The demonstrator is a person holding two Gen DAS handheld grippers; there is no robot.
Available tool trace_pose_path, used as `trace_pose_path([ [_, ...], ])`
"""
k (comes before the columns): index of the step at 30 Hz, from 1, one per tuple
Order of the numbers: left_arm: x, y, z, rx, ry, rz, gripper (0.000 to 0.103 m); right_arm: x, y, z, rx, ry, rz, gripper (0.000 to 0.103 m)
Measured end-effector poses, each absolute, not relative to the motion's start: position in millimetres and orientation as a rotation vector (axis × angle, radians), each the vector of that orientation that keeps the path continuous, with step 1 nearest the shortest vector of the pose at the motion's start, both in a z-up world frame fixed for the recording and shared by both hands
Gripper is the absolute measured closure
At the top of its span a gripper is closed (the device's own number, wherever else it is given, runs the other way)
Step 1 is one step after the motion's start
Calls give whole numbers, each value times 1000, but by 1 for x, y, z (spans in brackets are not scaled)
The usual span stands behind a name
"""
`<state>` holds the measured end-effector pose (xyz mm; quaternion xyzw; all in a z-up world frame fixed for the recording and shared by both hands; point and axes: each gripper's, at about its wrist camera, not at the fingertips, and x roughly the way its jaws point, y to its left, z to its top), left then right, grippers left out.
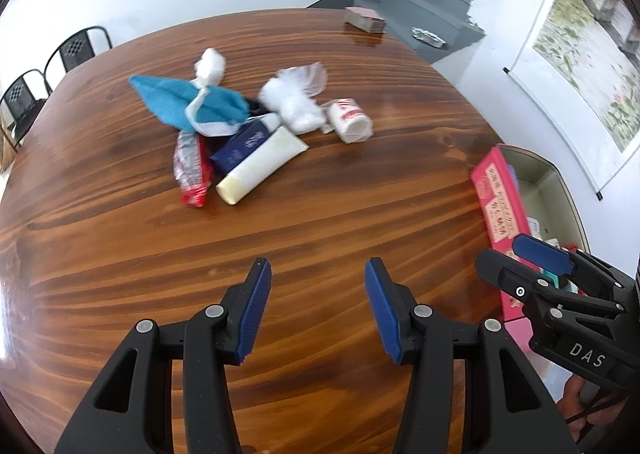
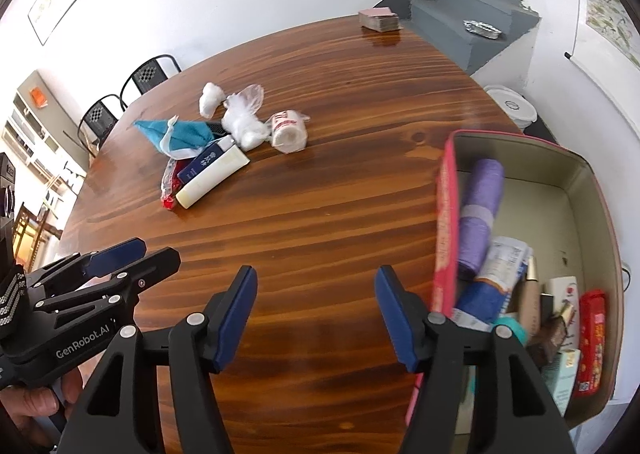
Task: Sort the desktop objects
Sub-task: 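Return both tools from the box toward the remaining table items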
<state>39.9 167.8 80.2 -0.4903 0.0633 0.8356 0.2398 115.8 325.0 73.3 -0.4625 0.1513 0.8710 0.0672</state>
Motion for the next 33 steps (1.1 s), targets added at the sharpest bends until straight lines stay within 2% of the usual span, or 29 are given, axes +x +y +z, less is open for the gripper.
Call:
trace_pose_path([
  [18,-33,117,74,-1413,64,2377,50,61,289,61,-1469,425,2609,34],
  [33,-105,114,65,-1442,23,2395,50,12,289,50,-1482,426,2568,32],
])
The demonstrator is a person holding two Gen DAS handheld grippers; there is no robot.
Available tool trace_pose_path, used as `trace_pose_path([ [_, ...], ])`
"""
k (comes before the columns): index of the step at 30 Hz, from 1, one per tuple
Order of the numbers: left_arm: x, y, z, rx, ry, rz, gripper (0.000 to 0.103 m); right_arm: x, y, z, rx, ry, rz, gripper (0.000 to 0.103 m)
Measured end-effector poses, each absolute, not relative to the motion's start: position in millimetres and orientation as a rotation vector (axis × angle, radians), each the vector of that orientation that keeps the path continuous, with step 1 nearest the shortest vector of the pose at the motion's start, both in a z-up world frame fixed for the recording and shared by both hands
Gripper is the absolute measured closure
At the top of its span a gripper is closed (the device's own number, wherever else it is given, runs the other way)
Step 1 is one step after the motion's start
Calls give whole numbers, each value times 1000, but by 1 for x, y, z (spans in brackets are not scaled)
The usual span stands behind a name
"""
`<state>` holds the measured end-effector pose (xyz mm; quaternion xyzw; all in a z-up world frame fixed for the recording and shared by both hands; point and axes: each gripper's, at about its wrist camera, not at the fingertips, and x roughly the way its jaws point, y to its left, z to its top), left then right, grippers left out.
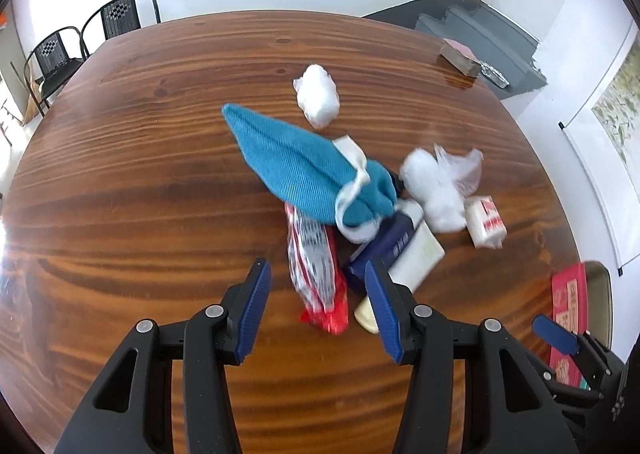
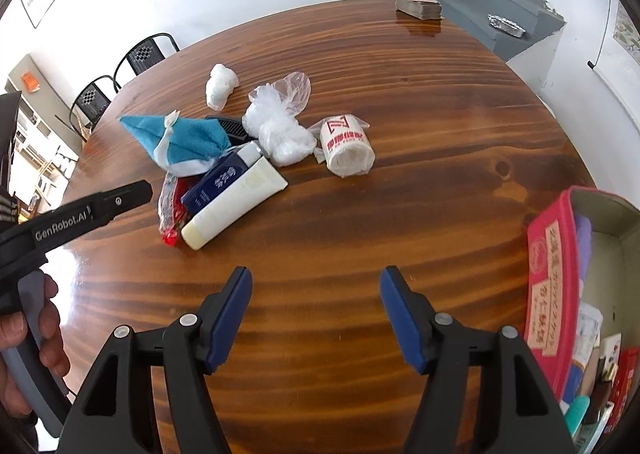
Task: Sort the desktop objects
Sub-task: 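Return both tools from the box toward the remaining table items, then grasp the teal knit pouch with the left tool while the right tool grasps the white roll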
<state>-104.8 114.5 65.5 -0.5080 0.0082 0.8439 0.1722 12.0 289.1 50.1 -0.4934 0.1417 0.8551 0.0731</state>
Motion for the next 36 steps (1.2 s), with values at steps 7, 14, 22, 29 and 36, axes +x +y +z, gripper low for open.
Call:
trace_pose_path([
  [7,-134,126,62,-1432,23,2410,41,-12,296,48,-1477,433,2564,32],
  [14,-159,134,56,-1437,-5,2425,36,-37,303,43,-1470,438,2571,32],
  [22,-175,139,52,-1409,-11,2448,25,-62,315,38,-1448,442,2567,32],
  [29,-185,133,48,-1409,-154,2408,25,-75,323,37,-1432,442,2577,32],
  [36,-188,131,50,-1388,-268,2397,25,-86,327,34,-1421,437,2586,31],
])
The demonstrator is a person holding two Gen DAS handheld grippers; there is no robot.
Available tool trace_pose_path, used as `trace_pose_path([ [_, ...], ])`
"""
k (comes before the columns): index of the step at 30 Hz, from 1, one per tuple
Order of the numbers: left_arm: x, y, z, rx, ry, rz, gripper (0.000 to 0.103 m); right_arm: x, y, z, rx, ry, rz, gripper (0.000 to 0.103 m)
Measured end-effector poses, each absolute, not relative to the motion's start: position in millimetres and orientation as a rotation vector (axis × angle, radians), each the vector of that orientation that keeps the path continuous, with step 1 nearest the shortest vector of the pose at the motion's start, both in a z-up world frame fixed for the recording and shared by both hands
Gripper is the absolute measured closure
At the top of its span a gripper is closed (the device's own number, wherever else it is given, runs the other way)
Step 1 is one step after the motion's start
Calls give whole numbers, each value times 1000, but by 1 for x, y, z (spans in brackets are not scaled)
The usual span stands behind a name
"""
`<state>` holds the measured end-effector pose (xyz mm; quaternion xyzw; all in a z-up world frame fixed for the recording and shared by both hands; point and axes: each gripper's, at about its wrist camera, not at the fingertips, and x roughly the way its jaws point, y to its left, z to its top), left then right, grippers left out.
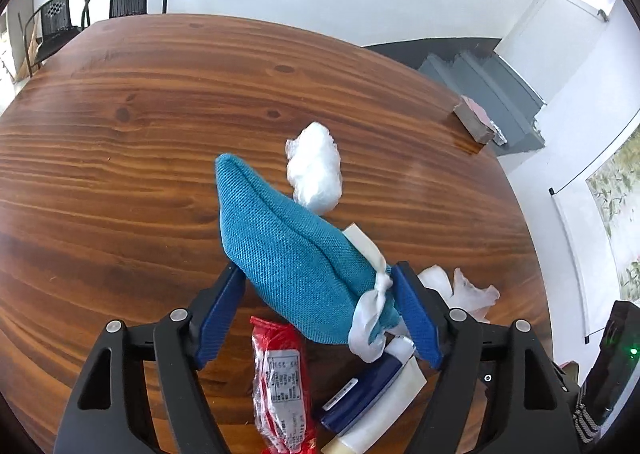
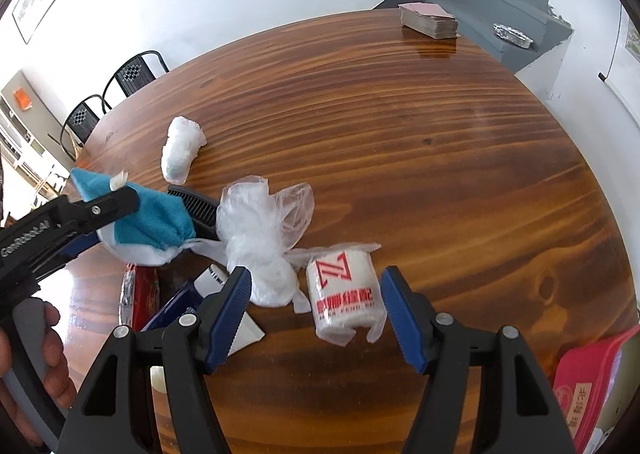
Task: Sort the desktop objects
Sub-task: 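Grasp the teal knit pouch with the left tool while the right tool grasps the white roll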
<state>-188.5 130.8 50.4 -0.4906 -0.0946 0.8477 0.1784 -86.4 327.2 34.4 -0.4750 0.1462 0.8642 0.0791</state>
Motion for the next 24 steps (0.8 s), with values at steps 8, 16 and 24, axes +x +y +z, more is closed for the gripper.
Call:
trace_pose_path([
  [8,-201,137,43,-1415,-284,2388,24,-93,334,24,-1435,443,2560,31],
  [16,-201,141,42,-1372,-260,2372,49,-92,333,18,-1455,419,2543,31],
  [24,-190,144,52,-1340,-204,2355,79,-91,330,16,-1476,386,2532,61],
])
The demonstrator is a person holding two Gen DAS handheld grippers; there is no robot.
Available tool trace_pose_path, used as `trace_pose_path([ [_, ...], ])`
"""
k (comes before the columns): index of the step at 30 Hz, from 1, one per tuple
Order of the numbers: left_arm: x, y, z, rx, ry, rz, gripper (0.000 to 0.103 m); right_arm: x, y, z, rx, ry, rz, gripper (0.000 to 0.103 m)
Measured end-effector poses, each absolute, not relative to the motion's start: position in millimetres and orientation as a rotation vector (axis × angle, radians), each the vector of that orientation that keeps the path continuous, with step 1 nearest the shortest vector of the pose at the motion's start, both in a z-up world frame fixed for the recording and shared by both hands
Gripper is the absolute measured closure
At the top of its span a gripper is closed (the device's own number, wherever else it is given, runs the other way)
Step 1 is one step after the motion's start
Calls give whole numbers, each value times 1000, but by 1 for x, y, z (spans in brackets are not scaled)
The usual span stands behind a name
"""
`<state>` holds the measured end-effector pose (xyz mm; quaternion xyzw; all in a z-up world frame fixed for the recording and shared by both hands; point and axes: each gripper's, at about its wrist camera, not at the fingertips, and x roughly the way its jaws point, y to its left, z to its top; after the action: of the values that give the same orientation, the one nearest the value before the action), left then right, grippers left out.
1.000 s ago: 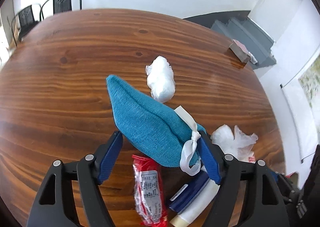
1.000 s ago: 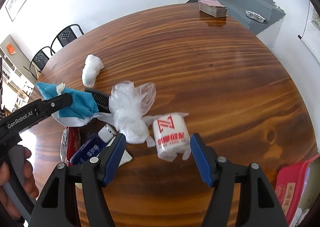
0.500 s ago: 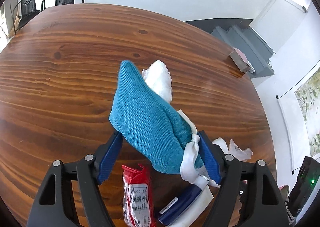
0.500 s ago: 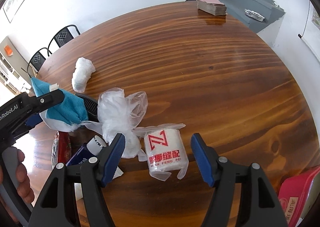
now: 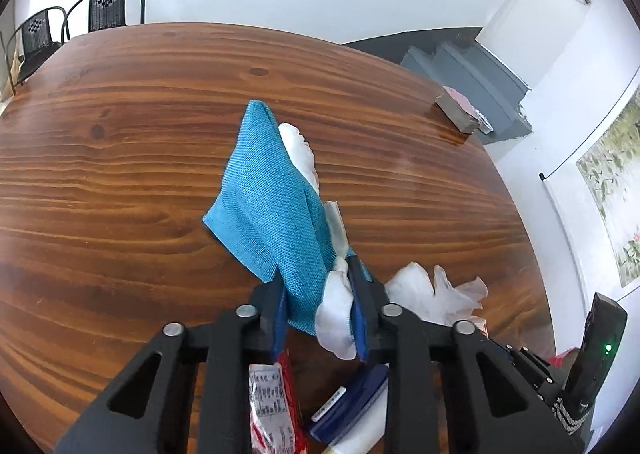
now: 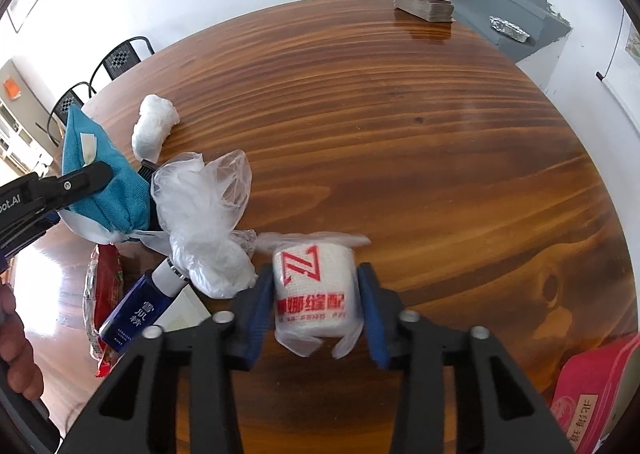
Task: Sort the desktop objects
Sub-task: 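Grasp the teal knit pouch with the left tool while the right tool grasps the white roll, then carry the teal pouch and white roll over the cardboard box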
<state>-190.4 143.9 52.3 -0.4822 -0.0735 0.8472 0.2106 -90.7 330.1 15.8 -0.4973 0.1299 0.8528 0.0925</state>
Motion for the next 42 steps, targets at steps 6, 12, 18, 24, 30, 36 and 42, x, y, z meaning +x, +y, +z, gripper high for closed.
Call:
trace_pose_path([
  [6,-177,137,63,-1330,-181,2370,91,-75,331,25,-1440,386,2547,62],
  [12,-158,137,83,-1285,-150,2387,91,-55,334,44,-1383,406,2568,62],
  [18,-133,145,107,-1227,-112,2392,91,-29,336,60,-1326,432,2586,62],
  [24,-99,157,122,-1192,-62,2369,91,3,344,73,-1279,469,2588,62],
  [30,-59,178,132,-1159,-22,2314,91,39,352,84,-1232,500,2579,62],
  [36,-21,210,141,-1122,16,2237,91,78,366,95,-1177,514,2566,62],
  [42,20,250,152,-1070,71,2152,91,119,391,106,-1112,532,2529,62],
])
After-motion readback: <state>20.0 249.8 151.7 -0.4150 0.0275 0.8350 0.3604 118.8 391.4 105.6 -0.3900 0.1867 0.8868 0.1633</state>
